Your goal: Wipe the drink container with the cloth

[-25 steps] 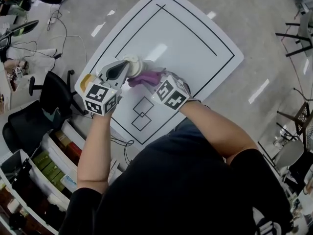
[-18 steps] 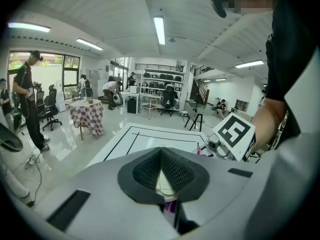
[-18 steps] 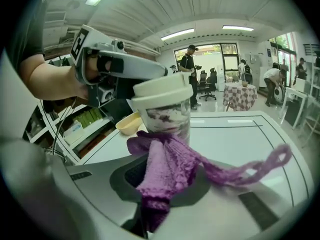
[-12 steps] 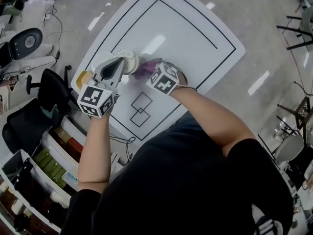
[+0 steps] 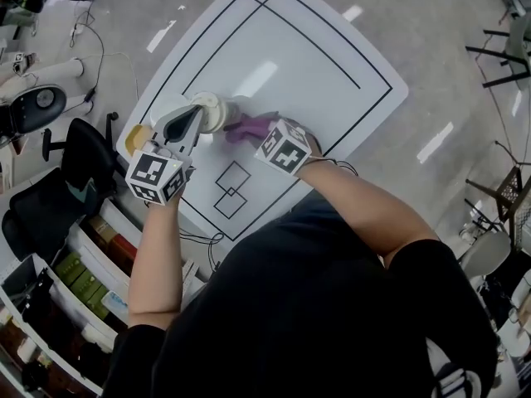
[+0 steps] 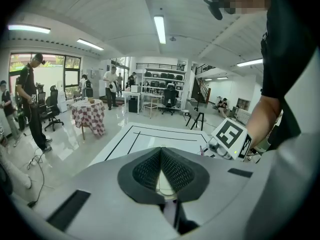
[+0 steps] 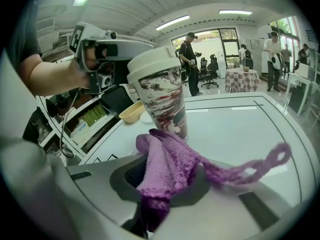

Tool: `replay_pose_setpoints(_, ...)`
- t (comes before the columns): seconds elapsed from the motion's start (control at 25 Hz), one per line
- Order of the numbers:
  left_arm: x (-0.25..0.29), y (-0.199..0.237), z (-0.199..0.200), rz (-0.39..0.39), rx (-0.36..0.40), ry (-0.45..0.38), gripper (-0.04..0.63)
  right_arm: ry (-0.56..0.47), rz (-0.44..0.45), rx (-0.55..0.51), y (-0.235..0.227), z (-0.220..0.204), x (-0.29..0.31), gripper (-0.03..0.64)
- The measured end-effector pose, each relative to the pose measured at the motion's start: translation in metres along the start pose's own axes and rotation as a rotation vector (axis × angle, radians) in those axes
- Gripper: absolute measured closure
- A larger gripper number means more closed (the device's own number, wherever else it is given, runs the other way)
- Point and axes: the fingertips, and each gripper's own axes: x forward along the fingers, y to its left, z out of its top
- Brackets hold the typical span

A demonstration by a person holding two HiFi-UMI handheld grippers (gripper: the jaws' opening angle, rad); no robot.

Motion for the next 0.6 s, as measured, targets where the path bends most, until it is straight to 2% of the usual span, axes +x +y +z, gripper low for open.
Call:
replay_pose_setpoints(0.16,-0.001,0.000,0.001,-0.002,-0.015,-0.002,0.574,-0.059,0.029,-0.044,0.004,0.015,-0.035,0.531)
replay_pose_setpoints(0.4,0.000,0.000,0.003,0.009,-0.018,0.008,0.574,-0.195,-0.003,-0.142,-0.012,0.075,-0.075,0.531)
replay_pose_setpoints(0.6,0.001,0.000,0.004,0.016,-0.027,0.008,0.574,-0.213,0.002,-0.183,-0.021,0.097,-0.068,0.532)
